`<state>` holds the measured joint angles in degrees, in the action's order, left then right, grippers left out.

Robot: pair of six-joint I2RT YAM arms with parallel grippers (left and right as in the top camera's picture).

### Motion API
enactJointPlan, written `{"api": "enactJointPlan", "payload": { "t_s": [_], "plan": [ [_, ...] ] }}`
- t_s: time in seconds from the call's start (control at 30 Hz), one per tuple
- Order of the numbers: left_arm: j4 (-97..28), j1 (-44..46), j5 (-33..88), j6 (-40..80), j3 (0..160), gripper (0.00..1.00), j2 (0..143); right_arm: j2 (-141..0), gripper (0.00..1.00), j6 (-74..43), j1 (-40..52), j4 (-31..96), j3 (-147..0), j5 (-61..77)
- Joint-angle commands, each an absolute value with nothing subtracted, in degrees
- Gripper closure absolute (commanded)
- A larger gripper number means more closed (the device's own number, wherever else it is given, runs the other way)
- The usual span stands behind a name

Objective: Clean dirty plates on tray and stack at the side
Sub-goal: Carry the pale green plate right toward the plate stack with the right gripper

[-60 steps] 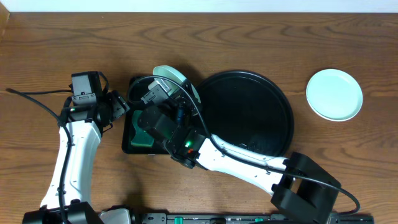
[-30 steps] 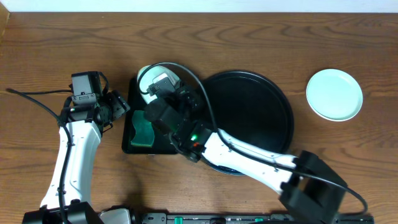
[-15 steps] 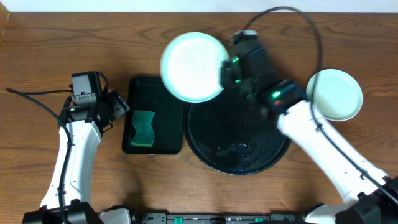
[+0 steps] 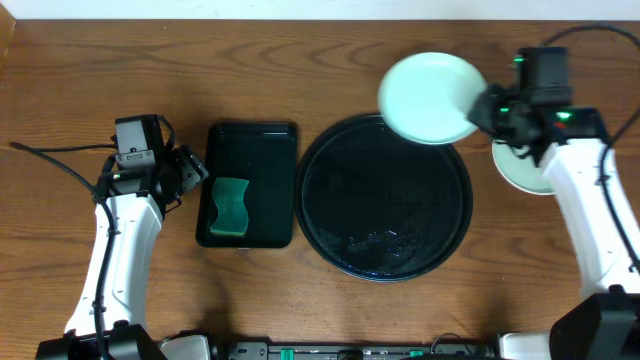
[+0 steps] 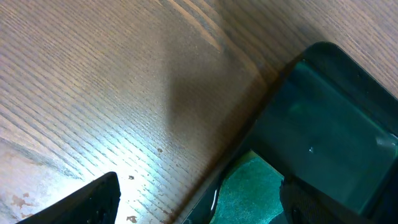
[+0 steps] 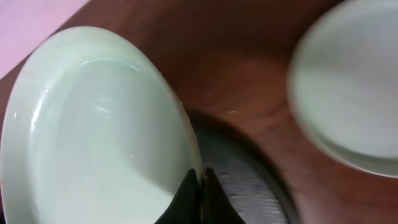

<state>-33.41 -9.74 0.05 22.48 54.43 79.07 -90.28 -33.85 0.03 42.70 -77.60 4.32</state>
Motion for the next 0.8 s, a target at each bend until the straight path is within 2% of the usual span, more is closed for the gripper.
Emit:
{"api": "enactJointPlan", "payload": {
  "t_s": [0.0, 0.17, 0.37, 0.77],
  "plan": [
    [-33.56, -9.96, -0.01, 22.61, 55.59, 0.17, 78.78, -89.62, 0.99, -32.18, -5.78, 44.75, -78.22, 2.96],
    [-33.56, -9.96, -0.01, 22.61, 55.57, 0.18, 78.78, -89.65, 0.99, -30.72, -14.17, 48.82, -76.93, -7.75],
    [-33.56, -9.96, -0.01, 22.59, 55.57, 0.17, 78.78, -89.65, 0.99, -30.13, -21.37, 48.18, -73.28, -9.23],
    [-33.56, -9.96, -0.01, 22.59, 55.57, 0.17, 78.78, -89.65, 0.99, -31.24, -27.44, 33.36, -59.94, -9.21]
  ]
}}
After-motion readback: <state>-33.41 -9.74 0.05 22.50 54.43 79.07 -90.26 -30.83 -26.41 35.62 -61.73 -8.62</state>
